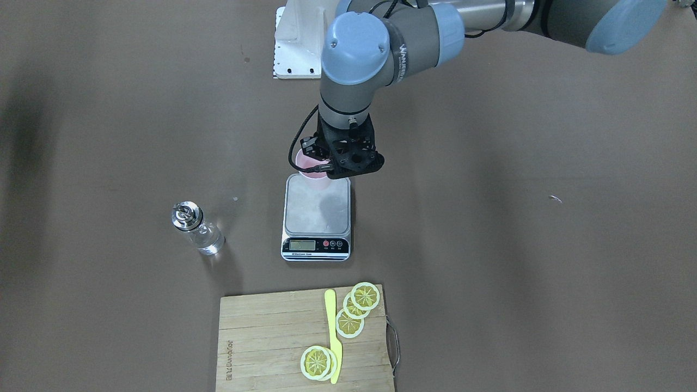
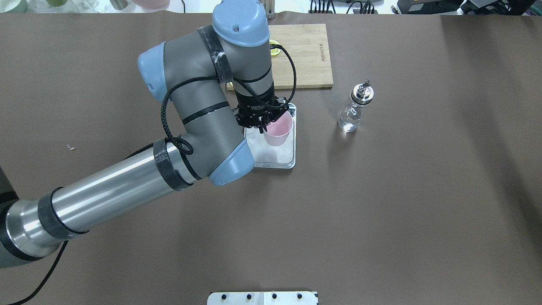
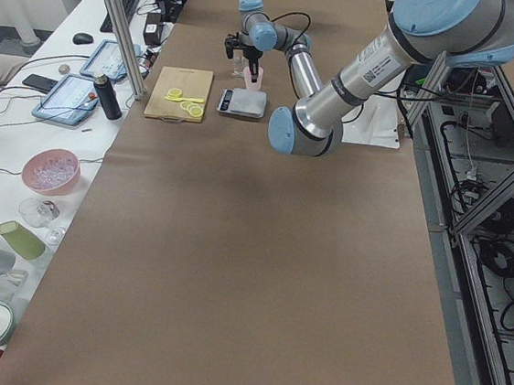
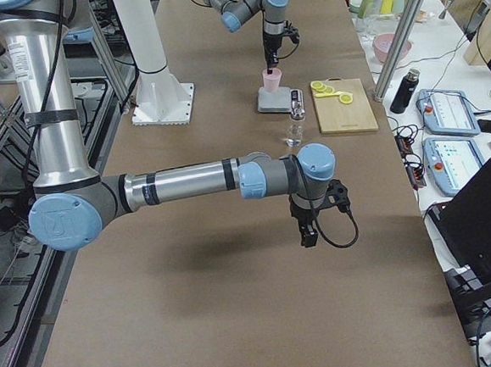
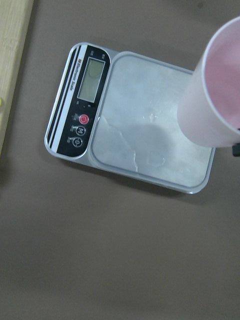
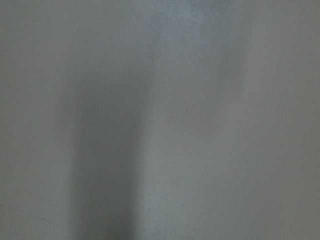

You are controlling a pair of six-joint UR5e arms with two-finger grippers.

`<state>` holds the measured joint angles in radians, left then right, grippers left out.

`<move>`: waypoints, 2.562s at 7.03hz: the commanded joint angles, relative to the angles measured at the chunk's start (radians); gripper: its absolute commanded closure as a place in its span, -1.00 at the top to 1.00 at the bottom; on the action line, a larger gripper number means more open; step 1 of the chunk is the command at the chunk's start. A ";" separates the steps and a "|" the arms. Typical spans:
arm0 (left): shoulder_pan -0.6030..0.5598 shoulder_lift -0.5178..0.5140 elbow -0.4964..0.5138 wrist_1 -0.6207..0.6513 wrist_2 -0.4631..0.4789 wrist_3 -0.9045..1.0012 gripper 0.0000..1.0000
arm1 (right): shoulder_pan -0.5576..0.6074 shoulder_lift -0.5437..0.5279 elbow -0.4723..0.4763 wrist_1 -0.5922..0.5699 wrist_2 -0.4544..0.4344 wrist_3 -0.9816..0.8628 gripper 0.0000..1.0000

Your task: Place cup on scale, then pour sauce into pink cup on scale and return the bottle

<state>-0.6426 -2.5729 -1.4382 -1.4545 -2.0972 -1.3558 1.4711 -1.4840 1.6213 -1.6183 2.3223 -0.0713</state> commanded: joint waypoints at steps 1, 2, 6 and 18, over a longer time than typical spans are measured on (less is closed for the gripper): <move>0.008 -0.009 0.031 -0.029 0.005 -0.009 -1.00 | 0.000 -0.001 0.000 0.000 -0.001 0.001 1.00; 0.014 -0.007 0.057 -0.064 0.006 -0.008 -1.00 | 0.000 0.001 0.000 0.000 -0.003 0.001 1.00; 0.020 0.043 0.059 -0.135 0.025 -0.003 -1.00 | 0.000 0.002 0.000 0.000 -0.003 0.001 1.00; -0.182 0.350 -0.419 0.040 -0.022 0.362 0.95 | -0.024 0.007 0.208 0.012 -0.067 0.008 1.00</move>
<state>-0.7519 -2.2797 -1.7973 -1.4554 -2.0620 -1.1113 1.4567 -1.4555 1.7259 -1.6070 2.2840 -0.0705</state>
